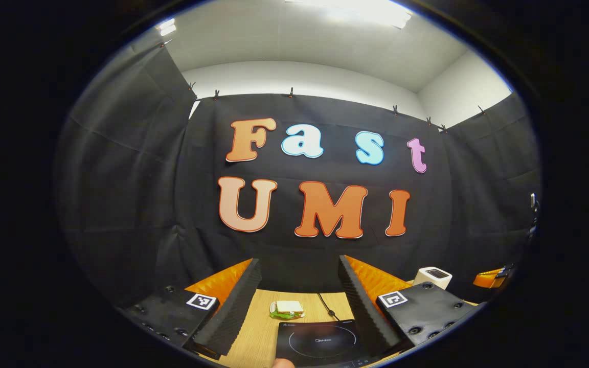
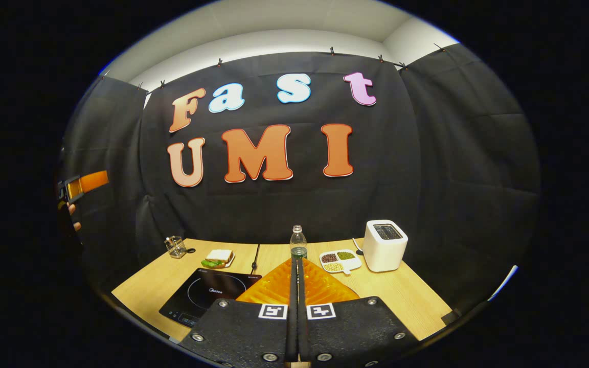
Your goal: First push the handle of the pot to place it horizontally, then grasp the pot with both hands and set it on the induction cooktop.
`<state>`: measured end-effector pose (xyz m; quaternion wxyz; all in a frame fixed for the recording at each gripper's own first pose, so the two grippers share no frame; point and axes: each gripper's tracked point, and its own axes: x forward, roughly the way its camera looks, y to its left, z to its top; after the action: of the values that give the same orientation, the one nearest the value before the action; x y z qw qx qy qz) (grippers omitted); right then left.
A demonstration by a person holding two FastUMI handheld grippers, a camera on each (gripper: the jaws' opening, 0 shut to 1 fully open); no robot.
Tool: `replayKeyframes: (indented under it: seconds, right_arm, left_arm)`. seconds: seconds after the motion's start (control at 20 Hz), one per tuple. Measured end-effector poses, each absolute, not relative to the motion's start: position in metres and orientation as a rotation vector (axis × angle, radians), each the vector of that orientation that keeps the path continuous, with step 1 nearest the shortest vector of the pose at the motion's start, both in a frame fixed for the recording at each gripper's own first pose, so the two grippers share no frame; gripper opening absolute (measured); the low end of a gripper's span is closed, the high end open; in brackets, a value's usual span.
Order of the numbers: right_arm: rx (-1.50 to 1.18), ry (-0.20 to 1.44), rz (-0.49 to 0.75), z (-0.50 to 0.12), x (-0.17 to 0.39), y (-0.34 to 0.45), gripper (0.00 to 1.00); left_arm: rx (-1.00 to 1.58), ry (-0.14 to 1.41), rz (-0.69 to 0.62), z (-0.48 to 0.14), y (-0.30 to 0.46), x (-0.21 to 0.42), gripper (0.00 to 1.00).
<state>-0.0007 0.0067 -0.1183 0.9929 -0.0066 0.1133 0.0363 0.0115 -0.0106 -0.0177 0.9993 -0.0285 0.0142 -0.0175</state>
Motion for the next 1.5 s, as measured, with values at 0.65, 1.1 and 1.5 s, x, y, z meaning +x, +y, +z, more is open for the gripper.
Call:
replayKeyframes:
  seconds: [0.65,1.1,1.5]
  right_arm:
    - [0.002,0.403,0.143,-0.231,-0.035,0.034,0.00]
    - [0.007,0.579,0.181,-0.313,-0.063,0.043,0.00]
    - [0.025,0.717,0.225,-0.366,-0.073,0.052,0.00]
  left_arm:
    - [-0.069,0.032,-0.021,-0.020,-0.012,0.014,1.00]
    - [-0.061,0.036,-0.027,-0.027,-0.015,0.010,0.99]
    - [-0.060,0.035,-0.023,-0.028,-0.013,0.004,0.96]
